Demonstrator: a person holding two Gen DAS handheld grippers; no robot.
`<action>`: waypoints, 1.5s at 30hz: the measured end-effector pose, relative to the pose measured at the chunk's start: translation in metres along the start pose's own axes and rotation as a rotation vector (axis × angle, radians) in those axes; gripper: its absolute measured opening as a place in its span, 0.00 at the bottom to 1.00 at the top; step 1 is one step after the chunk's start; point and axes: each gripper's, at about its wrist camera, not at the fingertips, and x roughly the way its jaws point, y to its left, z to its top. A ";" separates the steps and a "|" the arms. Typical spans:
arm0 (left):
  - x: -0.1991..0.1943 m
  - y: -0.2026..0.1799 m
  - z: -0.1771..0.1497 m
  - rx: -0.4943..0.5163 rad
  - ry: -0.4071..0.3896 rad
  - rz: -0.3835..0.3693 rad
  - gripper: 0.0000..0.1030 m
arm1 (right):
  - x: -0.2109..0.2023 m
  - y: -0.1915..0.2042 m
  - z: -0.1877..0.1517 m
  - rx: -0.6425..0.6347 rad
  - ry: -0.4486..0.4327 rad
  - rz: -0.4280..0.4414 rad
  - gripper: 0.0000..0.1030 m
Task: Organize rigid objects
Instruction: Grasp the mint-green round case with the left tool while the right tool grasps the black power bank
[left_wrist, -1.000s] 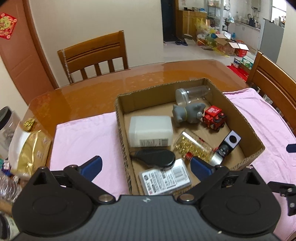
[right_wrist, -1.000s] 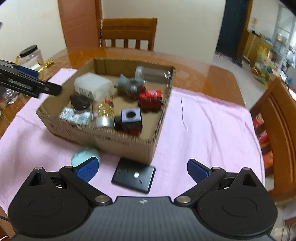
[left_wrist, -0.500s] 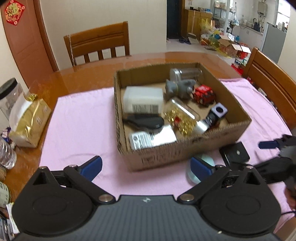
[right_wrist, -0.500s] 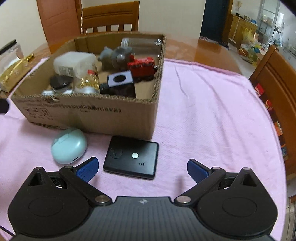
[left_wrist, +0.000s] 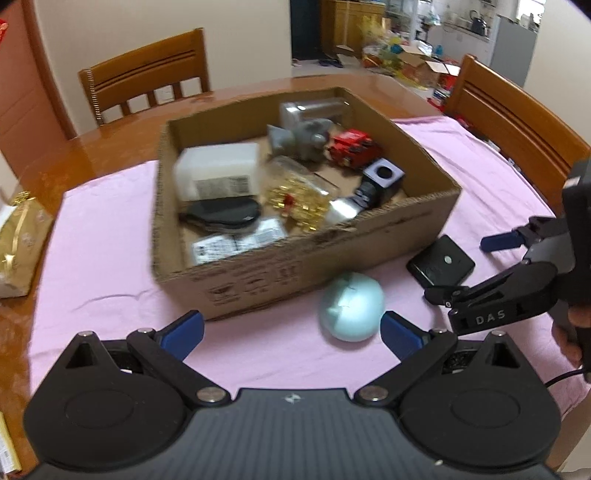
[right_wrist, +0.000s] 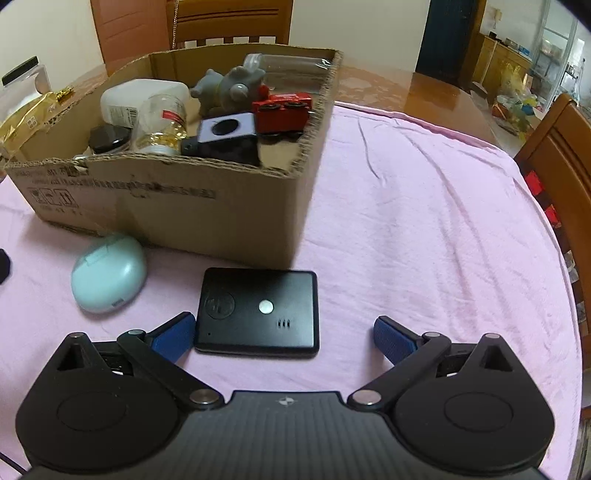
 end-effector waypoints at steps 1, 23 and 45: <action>0.006 -0.004 0.000 0.012 0.004 -0.017 0.98 | -0.001 -0.004 -0.002 -0.002 -0.001 0.003 1.00; 0.064 -0.046 0.006 0.143 0.050 -0.115 0.57 | -0.006 -0.020 -0.010 -0.076 -0.002 0.047 1.00; 0.036 0.017 -0.033 -0.173 0.104 0.065 0.51 | 0.002 0.006 0.004 -0.189 0.000 0.119 1.00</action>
